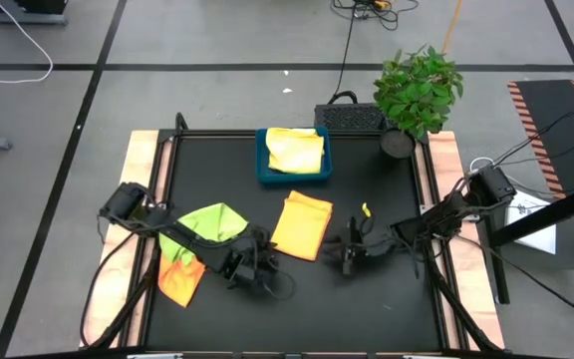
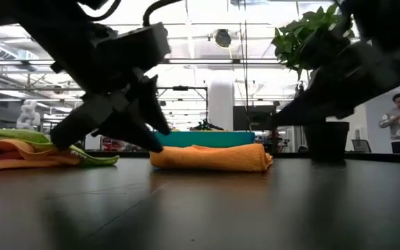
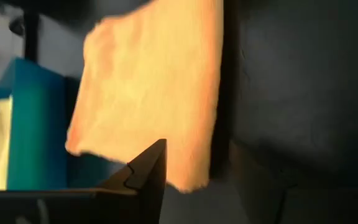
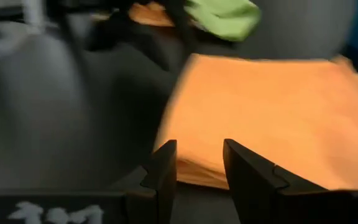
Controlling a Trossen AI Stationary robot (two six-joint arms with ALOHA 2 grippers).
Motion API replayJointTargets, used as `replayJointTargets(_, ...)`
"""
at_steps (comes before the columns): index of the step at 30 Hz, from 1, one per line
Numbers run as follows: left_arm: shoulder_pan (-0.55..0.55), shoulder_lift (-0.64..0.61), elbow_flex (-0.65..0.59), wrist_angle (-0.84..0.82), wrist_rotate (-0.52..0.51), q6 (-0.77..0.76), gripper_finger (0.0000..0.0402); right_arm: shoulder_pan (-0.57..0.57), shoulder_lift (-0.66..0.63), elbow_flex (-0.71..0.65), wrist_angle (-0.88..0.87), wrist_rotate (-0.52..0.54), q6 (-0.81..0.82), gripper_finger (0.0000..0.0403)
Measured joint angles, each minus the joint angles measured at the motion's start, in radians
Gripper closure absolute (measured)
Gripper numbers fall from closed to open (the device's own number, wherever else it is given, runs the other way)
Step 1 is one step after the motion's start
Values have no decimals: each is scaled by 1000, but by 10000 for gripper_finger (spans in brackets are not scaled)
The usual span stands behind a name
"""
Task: Fold microfiber towels
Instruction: Stack the right orange microfiber cloth on top of the yellow microfiber cloth in the blue bin
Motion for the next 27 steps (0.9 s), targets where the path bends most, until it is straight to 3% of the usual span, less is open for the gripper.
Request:
replayJointTargets(8,50,22,1,305,131,151,228,27,7,3,51,-74,-102,246)
replayJointTargets(14,79,66,2,405,207,153,193,46,107,23,184,-74,-208,196)
replayJointTargets(20,81,90,0,426,174,121,148,42,262,114,182,-67,-287,171)
replayJointTargets(27,74,89,1,465,166,64,137,47,311,141,108,65,-363,176)
